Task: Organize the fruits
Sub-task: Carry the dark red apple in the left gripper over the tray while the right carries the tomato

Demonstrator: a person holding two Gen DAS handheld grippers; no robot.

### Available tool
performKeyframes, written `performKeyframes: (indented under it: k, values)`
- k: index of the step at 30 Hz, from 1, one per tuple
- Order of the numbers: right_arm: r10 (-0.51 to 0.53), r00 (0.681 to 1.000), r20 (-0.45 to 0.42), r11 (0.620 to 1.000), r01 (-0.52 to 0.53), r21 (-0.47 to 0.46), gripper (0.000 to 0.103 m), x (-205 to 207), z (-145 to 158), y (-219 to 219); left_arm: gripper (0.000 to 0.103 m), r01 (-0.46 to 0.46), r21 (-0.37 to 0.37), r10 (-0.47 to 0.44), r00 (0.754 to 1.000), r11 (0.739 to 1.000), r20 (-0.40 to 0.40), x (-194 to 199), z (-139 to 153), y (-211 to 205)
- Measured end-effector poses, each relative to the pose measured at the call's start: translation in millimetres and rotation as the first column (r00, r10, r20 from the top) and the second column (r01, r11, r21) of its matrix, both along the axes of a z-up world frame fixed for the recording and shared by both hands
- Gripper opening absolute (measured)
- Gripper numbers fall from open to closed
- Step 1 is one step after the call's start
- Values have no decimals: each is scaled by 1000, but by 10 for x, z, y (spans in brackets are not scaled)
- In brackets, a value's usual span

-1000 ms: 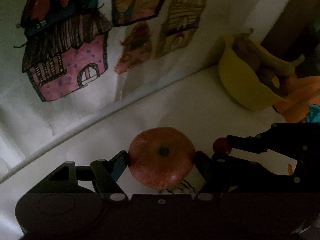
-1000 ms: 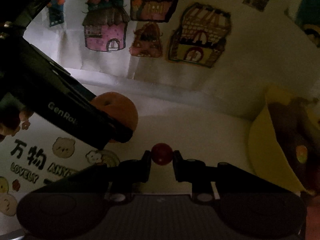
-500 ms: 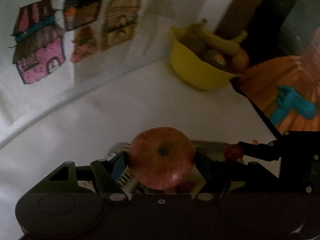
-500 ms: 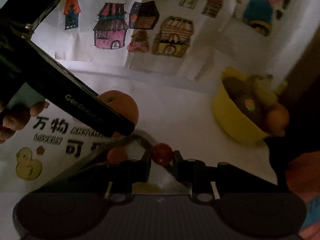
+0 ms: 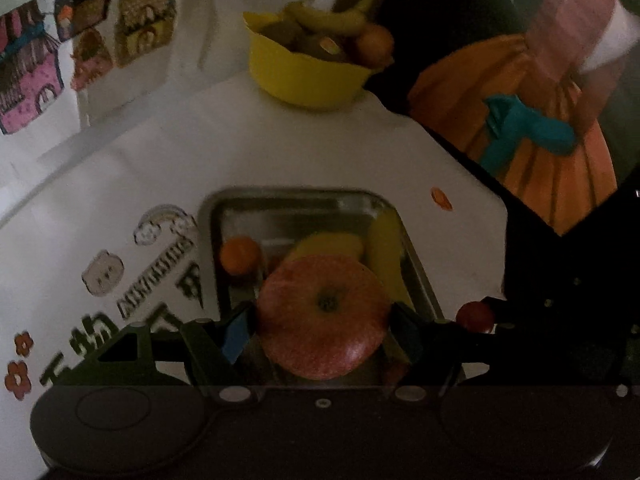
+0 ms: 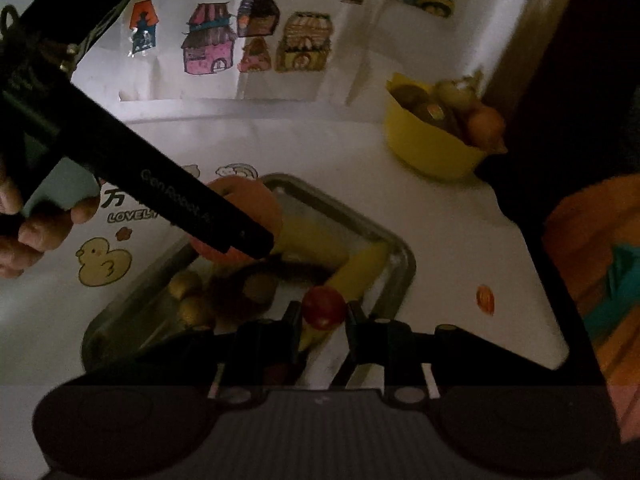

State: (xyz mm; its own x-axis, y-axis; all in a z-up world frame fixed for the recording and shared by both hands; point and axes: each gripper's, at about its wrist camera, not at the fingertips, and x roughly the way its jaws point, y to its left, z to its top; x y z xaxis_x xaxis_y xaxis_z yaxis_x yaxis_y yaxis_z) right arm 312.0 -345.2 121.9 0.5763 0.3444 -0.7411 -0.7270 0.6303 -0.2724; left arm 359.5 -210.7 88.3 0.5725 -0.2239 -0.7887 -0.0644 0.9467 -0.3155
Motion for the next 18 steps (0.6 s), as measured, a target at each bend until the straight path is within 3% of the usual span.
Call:
performKeyframes:
  k: [18]
  values:
    - [-146, 988, -49, 972, 152, 181, 27, -844, -300, 49, 75, 114, 70, -113, 994, 991, -14, -228, -131, -130]
